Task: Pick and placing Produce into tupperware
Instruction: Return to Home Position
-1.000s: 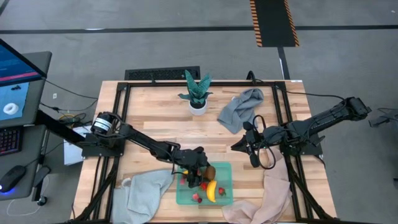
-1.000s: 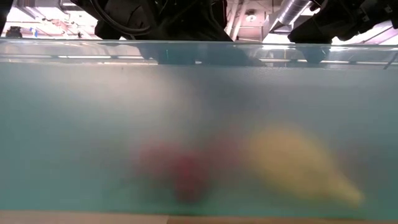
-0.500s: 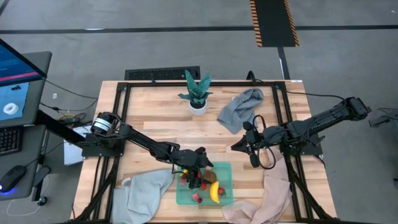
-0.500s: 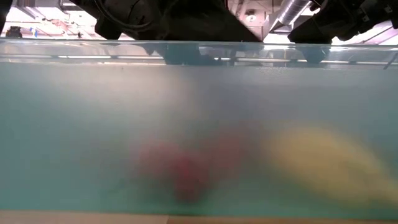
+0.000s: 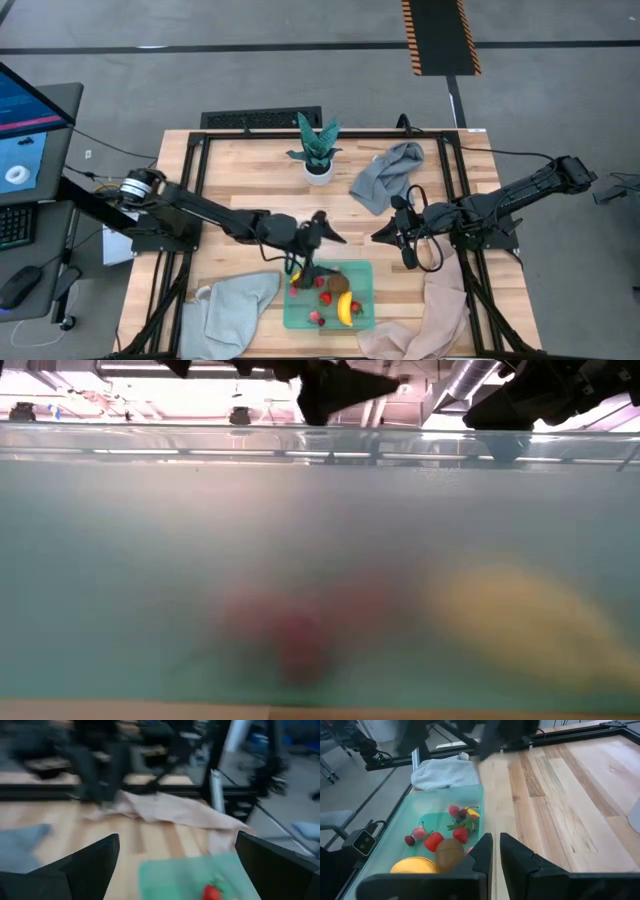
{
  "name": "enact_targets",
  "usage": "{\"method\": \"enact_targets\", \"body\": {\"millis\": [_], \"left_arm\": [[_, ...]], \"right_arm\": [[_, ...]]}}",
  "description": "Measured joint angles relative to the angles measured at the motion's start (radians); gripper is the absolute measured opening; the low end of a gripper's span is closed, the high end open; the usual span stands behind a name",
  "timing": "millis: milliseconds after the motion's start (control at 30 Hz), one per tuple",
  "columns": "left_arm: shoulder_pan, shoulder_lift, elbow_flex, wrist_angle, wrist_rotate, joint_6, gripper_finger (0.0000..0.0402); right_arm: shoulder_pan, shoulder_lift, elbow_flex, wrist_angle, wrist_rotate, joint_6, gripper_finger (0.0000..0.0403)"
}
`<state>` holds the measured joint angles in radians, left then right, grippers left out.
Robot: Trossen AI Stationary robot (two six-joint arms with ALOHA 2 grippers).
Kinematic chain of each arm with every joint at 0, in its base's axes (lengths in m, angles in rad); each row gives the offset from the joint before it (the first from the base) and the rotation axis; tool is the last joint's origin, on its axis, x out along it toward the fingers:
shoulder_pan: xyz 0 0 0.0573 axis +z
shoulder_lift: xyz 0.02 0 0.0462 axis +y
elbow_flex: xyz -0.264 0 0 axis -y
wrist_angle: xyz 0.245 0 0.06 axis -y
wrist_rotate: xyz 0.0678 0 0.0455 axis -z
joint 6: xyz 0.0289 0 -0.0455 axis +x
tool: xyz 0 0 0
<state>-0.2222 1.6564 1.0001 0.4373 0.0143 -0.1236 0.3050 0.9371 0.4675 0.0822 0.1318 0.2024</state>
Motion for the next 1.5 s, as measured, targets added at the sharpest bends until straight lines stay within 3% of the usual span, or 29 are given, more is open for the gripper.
{"method": "enact_targets", "body": {"millis": [167, 400, 700, 1033, 1500], "left_arm": [[0.029, -0.124, -0.13, 0.032, -0.085, 0.026, 0.0387], [0.037, -0.331, -0.428, 0.281, -0.2, 0.027, 0.0387], [0.004, -0.603, -0.651, 0.295, -0.228, 0.014, 0.0387], [-0.014, -0.908, -0.812, 0.254, -0.289, 0.039, 0.0387], [-0.013, -1.214, -0.842, -0.101, -0.338, 0.006, 0.0387]], "right_arm": [[0.0, 0.0, 0.0, 0.0, 0.0, 0.0, 0.0059], [0.0, 0.0, 0.0, 0.0, 0.0, 0.0, 0.0059], [0.0, 0.0, 0.0, 0.0, 0.0, 0.0, 0.0059], [0.0, 0.0, 0.0, 0.0, 0.0, 0.0, 0.0059], [0.0, 0.0, 0.0, 0.0, 0.0, 0.0, 0.0059]]}}
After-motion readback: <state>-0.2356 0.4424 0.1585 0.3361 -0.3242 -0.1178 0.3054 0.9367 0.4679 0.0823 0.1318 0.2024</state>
